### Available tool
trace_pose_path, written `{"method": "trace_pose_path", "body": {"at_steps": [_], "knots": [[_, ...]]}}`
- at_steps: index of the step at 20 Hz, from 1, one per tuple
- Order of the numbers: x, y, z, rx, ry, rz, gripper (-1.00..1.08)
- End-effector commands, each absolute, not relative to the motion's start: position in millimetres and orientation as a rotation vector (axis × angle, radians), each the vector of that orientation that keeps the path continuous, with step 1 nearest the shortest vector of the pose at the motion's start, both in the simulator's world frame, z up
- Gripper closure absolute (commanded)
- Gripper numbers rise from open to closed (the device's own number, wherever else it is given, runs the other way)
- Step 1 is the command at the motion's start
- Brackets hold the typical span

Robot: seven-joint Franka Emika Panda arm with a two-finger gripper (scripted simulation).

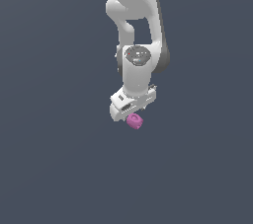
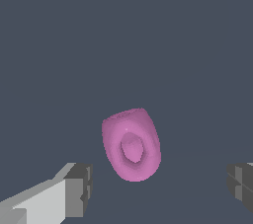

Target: Pick up the object and move it to a goal position.

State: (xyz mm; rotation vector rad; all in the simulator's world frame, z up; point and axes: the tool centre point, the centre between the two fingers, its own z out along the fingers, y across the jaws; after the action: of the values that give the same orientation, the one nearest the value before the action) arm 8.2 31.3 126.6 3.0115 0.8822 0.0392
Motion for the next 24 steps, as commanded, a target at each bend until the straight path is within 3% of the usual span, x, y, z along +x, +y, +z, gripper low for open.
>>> {"method": "trace_pose_path", "body": {"at_steps": [1,24], "knots": [[6,33,119,2.976,0.994,0.029,-0.92],[-2,40,86,2.849,1.324,0.0,-0.92]]}}
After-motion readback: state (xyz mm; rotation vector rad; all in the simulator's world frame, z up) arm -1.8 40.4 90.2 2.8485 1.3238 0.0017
